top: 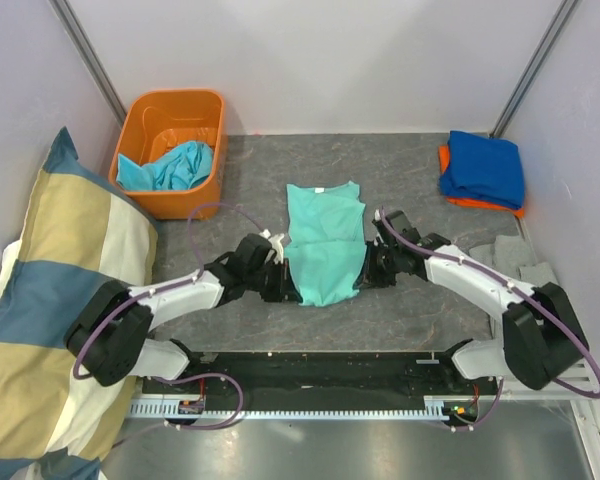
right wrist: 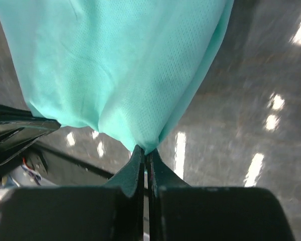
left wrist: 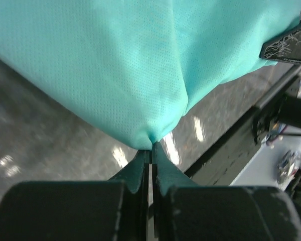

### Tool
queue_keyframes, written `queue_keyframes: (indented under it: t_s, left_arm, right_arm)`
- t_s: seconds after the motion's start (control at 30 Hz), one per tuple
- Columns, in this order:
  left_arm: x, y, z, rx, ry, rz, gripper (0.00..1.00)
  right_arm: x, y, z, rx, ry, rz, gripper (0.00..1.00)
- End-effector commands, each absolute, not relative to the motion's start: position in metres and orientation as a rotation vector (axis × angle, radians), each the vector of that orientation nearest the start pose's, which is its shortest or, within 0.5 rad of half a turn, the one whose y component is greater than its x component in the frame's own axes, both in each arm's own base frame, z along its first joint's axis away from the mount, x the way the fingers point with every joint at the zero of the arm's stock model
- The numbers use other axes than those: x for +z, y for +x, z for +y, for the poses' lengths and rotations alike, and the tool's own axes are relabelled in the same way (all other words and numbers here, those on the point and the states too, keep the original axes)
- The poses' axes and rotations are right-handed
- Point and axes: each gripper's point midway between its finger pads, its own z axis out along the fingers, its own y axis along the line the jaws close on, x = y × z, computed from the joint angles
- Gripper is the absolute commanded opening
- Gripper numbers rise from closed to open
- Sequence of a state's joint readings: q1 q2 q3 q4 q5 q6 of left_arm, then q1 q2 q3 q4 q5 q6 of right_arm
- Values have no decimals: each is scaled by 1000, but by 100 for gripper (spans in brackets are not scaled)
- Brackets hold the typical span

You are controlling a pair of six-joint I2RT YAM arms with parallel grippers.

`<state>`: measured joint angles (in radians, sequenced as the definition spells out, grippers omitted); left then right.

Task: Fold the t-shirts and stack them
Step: Fold the tshirt

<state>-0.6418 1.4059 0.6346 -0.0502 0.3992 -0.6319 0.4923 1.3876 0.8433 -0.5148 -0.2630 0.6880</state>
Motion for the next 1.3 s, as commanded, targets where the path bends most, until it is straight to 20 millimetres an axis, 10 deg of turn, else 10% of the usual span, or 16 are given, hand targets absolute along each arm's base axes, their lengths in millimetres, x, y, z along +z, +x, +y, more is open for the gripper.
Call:
queue_keyframes:
  t_s: [0.0,0.13,0.37,0.53,0.8,0.93,1.27]
  left_arm:
    - [65,166,-269,-1102,202,2559,2]
    - [59,129,-252,-1111,161,2616,2]
    - [133,124,-237,-1174,63,2420,2]
    - [178,165,-251,-1058,138,2311,2]
    - [186,272,-282,-914,175,2209,2]
    - [162,327,-277,-884,111,2246,2]
    - [122,390,-252,-865,41,2300,2]
  right_arm:
    - [81,193,206,746,196,2792,0]
    - [81,158,190,708,239,2828,0]
    - [156,160,191,842,275,2635,2]
    - [185,205,208,803,183,2543,3]
    - [192,322,233,620,216,2384,0]
    - [175,365,241,582,226,2402,0]
    - [128,429,230,629,325,2451,4]
